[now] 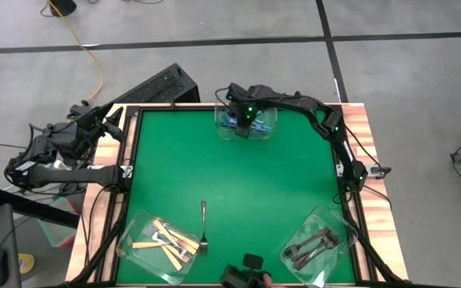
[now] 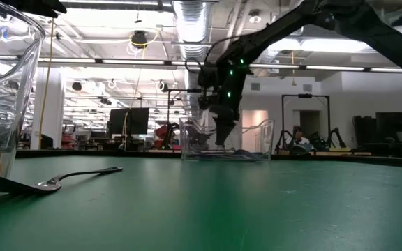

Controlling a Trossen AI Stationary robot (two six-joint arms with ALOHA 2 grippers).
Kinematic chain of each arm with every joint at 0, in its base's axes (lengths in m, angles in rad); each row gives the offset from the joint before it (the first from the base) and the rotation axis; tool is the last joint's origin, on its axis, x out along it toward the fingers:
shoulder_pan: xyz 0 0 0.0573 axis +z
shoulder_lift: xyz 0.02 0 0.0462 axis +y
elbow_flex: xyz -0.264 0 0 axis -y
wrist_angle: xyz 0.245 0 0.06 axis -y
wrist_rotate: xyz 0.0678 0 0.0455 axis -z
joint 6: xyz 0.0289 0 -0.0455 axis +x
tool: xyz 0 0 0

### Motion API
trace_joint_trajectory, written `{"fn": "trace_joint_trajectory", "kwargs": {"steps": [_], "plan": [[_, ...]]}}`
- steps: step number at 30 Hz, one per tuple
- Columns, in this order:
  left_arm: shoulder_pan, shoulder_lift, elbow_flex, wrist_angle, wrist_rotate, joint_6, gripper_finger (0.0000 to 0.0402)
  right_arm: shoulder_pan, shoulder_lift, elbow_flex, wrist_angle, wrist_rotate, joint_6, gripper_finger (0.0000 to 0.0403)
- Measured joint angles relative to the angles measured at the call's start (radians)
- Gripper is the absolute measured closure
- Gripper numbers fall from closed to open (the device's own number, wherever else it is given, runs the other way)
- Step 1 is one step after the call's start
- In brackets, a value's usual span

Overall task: Sort silverware by color (type)
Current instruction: Put the black fork into the bottom right transparent bin

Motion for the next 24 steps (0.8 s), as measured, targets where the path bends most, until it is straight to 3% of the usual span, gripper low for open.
{"fn": "trace_joint_trajectory", "kwargs": {"steps": [7, 12, 14, 18, 24], "plan": [[0.0, 0.0, 0.0, -0.015, 0.036, -0.001, 0.0235, 0.016, -0.003, 0.25, -0.153, -0.072, 0.001, 0.0281], [0.0, 0.0, 0.0, -0.013, 0.151, 0.026, 0.0235, 0.074, -0.015, 0.458, -0.233, -0.169, -0.001, 0.028], [0.0, 0.0, 0.0, -0.012, 0.255, 0.046, 0.0235, 0.101, -0.096, 0.398, -0.187, -0.187, 0.007, 0.028], [0.0, 0.016, 0.0, -0.011, 0.559, 0.122, 0.0235, 0.171, -0.228, 0.382, -0.201, -0.193, 0.046, 0.028], [0.0, 0.174, 0.0, -0.016, 0.906, 0.233, 0.0235, 0.281, -0.36, 0.381, -0.202, -0.183, 0.213, 0.028]]}}
